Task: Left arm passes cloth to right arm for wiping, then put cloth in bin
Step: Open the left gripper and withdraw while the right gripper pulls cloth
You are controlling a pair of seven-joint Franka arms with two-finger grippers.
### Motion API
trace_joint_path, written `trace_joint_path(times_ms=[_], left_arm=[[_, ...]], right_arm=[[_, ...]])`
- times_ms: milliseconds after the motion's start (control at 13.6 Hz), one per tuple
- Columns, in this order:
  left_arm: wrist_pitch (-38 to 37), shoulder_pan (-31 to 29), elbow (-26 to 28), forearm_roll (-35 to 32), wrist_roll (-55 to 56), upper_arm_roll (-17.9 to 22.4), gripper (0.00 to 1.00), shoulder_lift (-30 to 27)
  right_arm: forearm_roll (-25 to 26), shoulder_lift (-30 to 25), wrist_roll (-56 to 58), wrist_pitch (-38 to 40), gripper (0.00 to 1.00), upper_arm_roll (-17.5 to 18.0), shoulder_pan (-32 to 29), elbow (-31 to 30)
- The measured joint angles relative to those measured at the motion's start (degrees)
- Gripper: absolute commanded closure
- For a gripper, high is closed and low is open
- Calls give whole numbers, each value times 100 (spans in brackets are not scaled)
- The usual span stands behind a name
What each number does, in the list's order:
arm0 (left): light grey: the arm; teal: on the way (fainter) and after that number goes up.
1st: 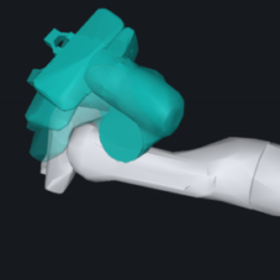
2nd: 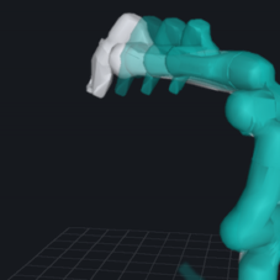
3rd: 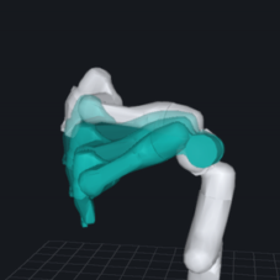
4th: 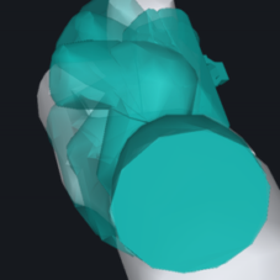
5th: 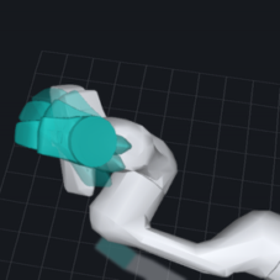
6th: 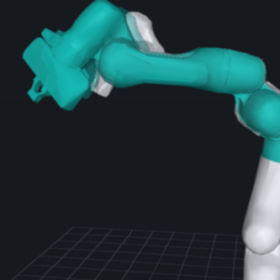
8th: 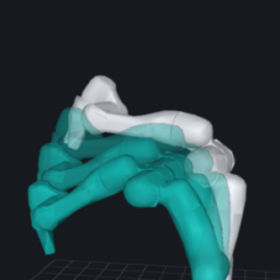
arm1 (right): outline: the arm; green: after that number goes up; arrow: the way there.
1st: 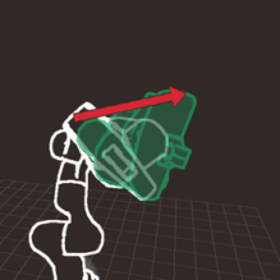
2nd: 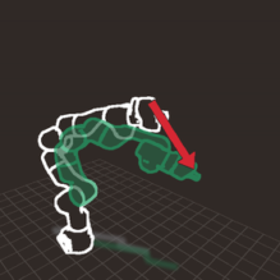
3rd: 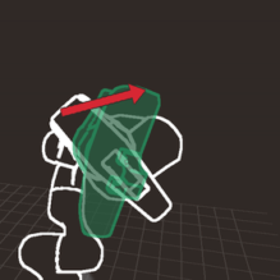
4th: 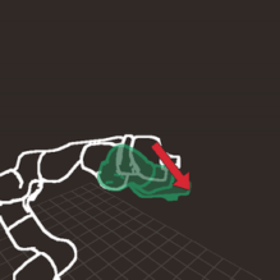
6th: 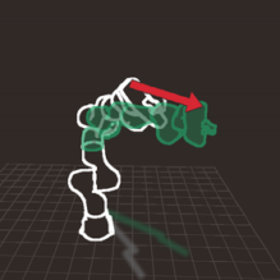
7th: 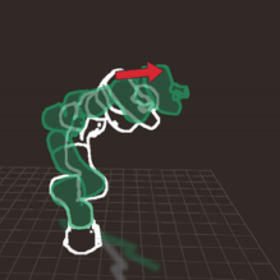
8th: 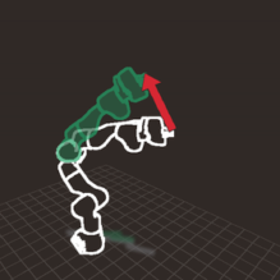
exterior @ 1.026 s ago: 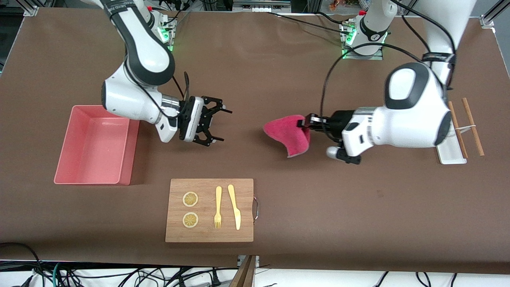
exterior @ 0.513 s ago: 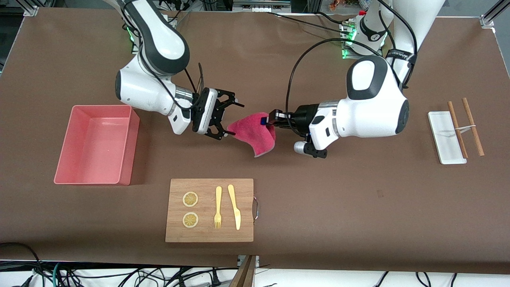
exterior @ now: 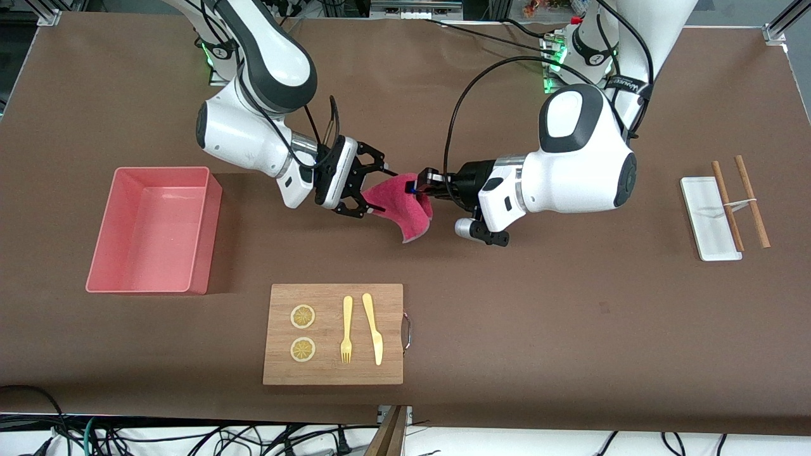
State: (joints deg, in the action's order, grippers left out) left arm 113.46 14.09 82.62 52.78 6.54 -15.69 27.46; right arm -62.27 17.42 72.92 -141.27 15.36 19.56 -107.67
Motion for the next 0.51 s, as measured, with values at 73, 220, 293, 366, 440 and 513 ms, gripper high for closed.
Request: trace_joint_path(times_ms=[73, 220, 293, 366, 440, 513], left_arm=[[3, 0, -1, 27, 0, 0, 100, 0], [9, 0, -2, 31, 0, 1, 100, 0], [10, 0, -2, 32, 0, 1, 89, 0], [10, 0, -2, 32, 0, 3, 21, 0], [10, -1, -2, 32, 0, 7, 0, 0], [9, -6, -2, 32, 0, 15, 0, -1]], right_arm=[[0, 0, 0, -4, 100, -12, -2, 0], [5, 0, -1, -12, 100, -53, -19, 1], [67, 0, 0, -14, 100, -75, -34, 5], [239, -2, -6, -16, 100, -95, -50, 16], [494, -5, -65, -20, 100, -124, -69, 23], [746, -13, -134, -24, 100, -179, -96, 26]])
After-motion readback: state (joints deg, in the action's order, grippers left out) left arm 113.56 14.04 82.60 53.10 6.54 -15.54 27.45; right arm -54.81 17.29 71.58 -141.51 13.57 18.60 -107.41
